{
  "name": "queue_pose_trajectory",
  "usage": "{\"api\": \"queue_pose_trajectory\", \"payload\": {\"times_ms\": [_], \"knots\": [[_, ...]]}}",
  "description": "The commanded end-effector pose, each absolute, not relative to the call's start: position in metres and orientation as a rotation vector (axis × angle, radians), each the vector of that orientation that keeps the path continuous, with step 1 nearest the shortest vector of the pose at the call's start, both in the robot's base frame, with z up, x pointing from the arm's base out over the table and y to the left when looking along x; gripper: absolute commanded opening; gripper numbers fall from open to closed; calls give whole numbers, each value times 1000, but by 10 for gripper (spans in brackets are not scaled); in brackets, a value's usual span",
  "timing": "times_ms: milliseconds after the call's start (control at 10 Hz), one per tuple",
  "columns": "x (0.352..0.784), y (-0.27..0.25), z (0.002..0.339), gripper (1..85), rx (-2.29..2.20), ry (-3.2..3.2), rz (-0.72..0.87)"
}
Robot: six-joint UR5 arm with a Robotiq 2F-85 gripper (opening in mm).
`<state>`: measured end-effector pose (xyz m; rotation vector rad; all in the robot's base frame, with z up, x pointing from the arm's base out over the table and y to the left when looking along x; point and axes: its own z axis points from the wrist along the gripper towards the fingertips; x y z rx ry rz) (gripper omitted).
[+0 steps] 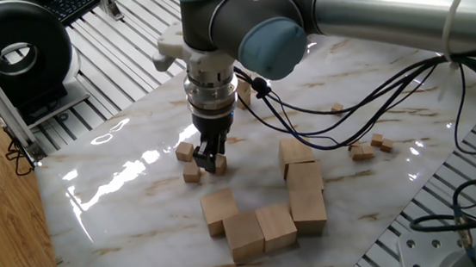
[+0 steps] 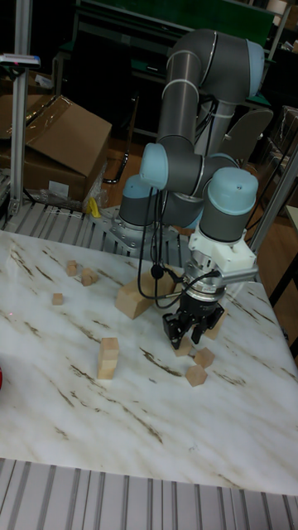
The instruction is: Stack the blocks in a vertical line of five
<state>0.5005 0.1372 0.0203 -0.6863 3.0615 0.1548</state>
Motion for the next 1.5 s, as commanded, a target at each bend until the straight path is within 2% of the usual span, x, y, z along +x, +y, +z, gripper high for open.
{"api": "queue_pose_trajectory", "payload": {"times_ms": [0, 400, 600, 700, 900, 1400], "knots": [[504, 137, 17, 480, -674, 3057, 165], [508, 136, 14, 437, -657, 3049, 153], [512, 137, 14, 333, -608, 3045, 150], [514, 138, 14, 240, -561, 3044, 152], [514, 136, 19, 223, -559, 3045, 128], [524, 91, 45, 223, -701, 3019, 34]]}}
